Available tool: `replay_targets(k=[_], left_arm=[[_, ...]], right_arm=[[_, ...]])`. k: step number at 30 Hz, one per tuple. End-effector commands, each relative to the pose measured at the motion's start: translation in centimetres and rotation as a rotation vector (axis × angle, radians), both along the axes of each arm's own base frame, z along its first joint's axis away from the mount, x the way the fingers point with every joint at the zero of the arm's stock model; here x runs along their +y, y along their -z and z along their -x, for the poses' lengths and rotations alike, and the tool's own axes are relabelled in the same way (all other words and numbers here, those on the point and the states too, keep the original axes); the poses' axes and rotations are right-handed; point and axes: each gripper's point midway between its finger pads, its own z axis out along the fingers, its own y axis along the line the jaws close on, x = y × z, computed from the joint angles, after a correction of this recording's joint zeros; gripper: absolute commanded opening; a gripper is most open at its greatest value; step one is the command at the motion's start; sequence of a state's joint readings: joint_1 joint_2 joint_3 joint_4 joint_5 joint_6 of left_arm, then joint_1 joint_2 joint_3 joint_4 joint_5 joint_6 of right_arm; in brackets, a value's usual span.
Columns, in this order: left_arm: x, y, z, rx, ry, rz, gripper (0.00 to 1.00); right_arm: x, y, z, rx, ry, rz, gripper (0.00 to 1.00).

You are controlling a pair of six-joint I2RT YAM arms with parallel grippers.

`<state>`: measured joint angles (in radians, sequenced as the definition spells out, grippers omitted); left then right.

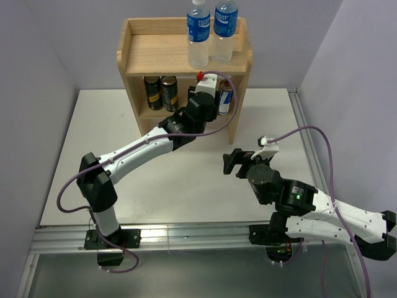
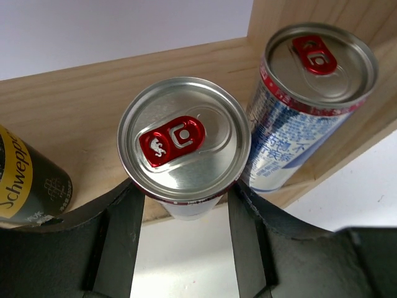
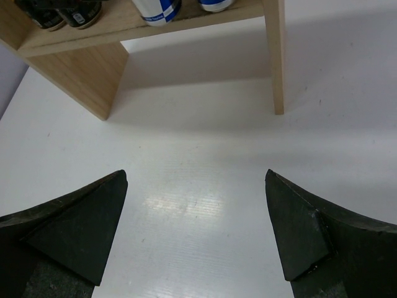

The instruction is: Place and organize the beverage onto the shelf

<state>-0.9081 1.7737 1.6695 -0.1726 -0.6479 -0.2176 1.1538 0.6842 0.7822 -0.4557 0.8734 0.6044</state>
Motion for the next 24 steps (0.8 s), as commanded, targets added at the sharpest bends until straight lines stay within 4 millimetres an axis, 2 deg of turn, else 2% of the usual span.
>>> replay_targets(k=[1, 10, 17, 21, 24], left_arm=[[0.1, -5.4, -1.2, -0.112, -0.006, 0.106, 0.00], [0.2, -5.5, -2.6, -0.120, -0.005, 0.119, 0.00], [0.2, -4.5, -3.1, -0.103, -0.007, 0.121, 0.00], [0.3, -4.0, -3.1, -0.093, -0.010, 0.121, 0.11], [0.3, -3.7, -3.0, -0.086, -0.005, 0.120, 0.26]], right_arm=[[0.1, -0.4, -0.5, -0.017, 0.024, -0.022, 0.99], [0.5, 0.1, -0.8, -0.007, 0.020, -0.010, 0.99], [0.6, 0.3, -1.0, -0.005, 0.021, -0.002, 0.99], [0.7, 0.3, -1.1, -0.004, 0.021, -0.003, 0.99], [0.8, 0.3, -1.1, -0.003, 0.020, -0.003, 0.99]])
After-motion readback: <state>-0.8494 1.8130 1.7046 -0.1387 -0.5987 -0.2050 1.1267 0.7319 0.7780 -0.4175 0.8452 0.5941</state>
